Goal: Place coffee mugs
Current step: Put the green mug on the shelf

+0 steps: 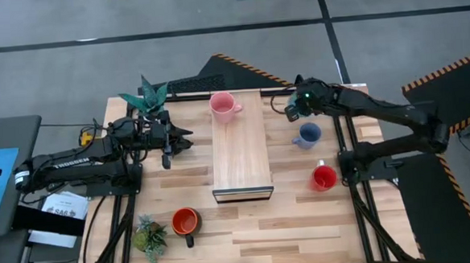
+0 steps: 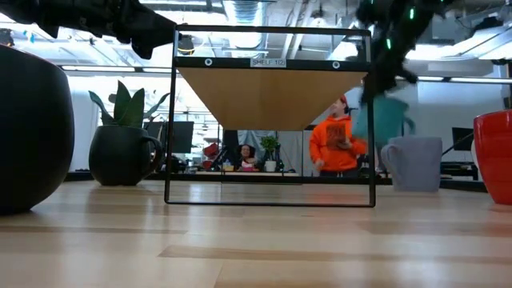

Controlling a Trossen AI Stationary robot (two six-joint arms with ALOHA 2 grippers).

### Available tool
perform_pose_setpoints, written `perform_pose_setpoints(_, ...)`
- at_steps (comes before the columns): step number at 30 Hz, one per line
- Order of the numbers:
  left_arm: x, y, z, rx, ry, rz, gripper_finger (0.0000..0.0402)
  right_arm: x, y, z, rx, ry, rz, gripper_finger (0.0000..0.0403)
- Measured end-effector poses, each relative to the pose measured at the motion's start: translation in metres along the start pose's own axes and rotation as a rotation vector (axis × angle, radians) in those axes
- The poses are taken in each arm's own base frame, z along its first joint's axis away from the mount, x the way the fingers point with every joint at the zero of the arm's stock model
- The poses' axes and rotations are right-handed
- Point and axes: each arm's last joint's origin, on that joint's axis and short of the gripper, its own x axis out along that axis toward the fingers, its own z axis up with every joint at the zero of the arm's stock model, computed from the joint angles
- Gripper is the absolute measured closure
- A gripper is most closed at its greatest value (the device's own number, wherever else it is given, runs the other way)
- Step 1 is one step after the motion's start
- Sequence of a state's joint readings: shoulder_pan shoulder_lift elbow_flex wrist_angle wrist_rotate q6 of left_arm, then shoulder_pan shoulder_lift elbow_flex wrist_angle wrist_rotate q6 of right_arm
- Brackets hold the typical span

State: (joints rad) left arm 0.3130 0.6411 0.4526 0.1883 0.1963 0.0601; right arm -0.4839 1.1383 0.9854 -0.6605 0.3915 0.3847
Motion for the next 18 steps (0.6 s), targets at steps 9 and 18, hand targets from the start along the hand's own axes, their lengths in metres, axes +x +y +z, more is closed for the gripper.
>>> perform_pose_setpoints(9, 0.000, 0.000, 0.000, 0.000, 0.000, 0.000, 0.0246, -0.058, 0.075, 0.039, -0.310, -0.133, 0.255, 0.0357)
perform_pose_setpoints(18, 0.000, 0.000, -0.001, -0.004, 0.016, 0.017, 0.0246, -0.044, 0.143, 0.045, -0.580, -0.043, 0.273, 0.0357)
